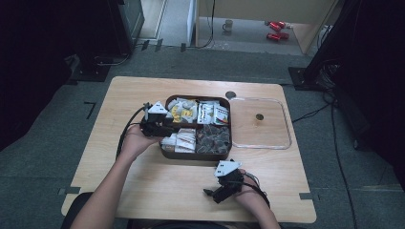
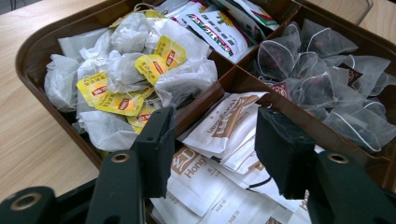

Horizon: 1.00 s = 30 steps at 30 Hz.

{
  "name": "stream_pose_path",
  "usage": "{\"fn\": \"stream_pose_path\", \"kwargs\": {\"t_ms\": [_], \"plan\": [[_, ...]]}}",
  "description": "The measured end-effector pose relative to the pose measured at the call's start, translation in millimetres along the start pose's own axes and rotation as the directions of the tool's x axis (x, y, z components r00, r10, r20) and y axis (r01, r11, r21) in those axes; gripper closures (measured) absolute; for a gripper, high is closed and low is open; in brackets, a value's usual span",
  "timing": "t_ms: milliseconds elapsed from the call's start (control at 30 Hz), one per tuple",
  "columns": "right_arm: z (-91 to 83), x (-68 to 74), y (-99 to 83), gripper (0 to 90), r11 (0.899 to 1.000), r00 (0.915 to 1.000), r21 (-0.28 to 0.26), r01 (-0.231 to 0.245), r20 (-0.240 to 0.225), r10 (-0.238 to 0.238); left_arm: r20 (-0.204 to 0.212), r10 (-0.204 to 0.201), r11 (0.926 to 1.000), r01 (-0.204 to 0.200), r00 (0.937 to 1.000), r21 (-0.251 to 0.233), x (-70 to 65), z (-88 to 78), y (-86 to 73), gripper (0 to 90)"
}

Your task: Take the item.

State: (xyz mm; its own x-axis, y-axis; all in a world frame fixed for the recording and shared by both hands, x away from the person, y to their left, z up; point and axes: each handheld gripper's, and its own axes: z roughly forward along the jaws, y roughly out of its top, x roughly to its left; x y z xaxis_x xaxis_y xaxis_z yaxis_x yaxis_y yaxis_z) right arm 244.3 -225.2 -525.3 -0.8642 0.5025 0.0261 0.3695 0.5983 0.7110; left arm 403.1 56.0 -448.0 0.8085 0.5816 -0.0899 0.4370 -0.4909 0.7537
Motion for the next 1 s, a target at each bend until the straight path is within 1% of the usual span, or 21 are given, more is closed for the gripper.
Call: {"fn": "stream_pose_path", "kwargs": {"t_ms": [67, 167, 333, 400, 500, 667, 867, 933, 1000], "plan": [[0.0, 0.0, 0.0, 0.0, 1.0, 1.0, 0.0, 0.0, 0.001, 0.0, 0.001, 0.011, 0.9999, -0.011, 0.9999, 0.007, -0.7, 3.0, -0.4, 51.5], [0.0, 0.0, 0.0, 0.0, 1.0, 1.0, 0.0, 0.0, 0.001, 0.0, 0.009, 0.008, 0.9999, -0.008, 0.9999, 0.012, -1.1, 8.3, -1.0, 52.4], [0.0, 0.0, 0.0, 0.0, 1.0, 1.0, 0.0, 0.0, 0.001, 0.0, 0.014, 0.029, 0.9991, -0.029, 0.9995, 0.031, -2.9, 17.9, -2.3, 54.5], [0.0, 0.0, 0.0, 0.0, 1.0, 1.0, 0.0, 0.0, 0.0, 0.0, 0.021, 0.028, 0.9989, -0.029, 0.9994, 0.036, -2.4, 20.6, -2.8, 56.2], [0.0, 0.0, 0.0, 0.0, 1.0, 1.0, 0.0, 0.0, 0.0, 0.0, 0.033, 0.012, 0.9989, -0.014, 0.9994, 0.045, -0.9, 24.8, -3.9, 58.2], [0.0, 0.0, 0.0, 0.0, 1.0, 1.0, 0.0, 0.0, 0.0, 0.0, 0.031, 0.02, 0.9983, -0.022, 0.9993, 0.054, 0.1, 29.3, -5.0, 62.4], [0.0, 0.0, 0.0, 0.0, 1.0, 1.0, 0.0, -0.001, 0.0, 0.001, 0.019, 0.04, 0.9979, -0.041, 0.999, 0.05, 0.2, 30.7, -4.2, 67.8], [0.0, 0.0, 0.0, 0.0, 1.0, 1.0, 0.0, 0.0, 0.0, 0.0, 0.007, 0.057, 0.9968, -0.057, 0.9984, 0.055, -0.7, 32.0, -3.7, 69.0], [0.0, 0.0, 0.0, 0.0, 1.0, 1.0, 0.0, 0.0, 0.0, 0.0, -0.005, 0.089, 0.9929, -0.089, 0.996, 0.079, -2.6, 33.7, -2.6, 71.5]]}}
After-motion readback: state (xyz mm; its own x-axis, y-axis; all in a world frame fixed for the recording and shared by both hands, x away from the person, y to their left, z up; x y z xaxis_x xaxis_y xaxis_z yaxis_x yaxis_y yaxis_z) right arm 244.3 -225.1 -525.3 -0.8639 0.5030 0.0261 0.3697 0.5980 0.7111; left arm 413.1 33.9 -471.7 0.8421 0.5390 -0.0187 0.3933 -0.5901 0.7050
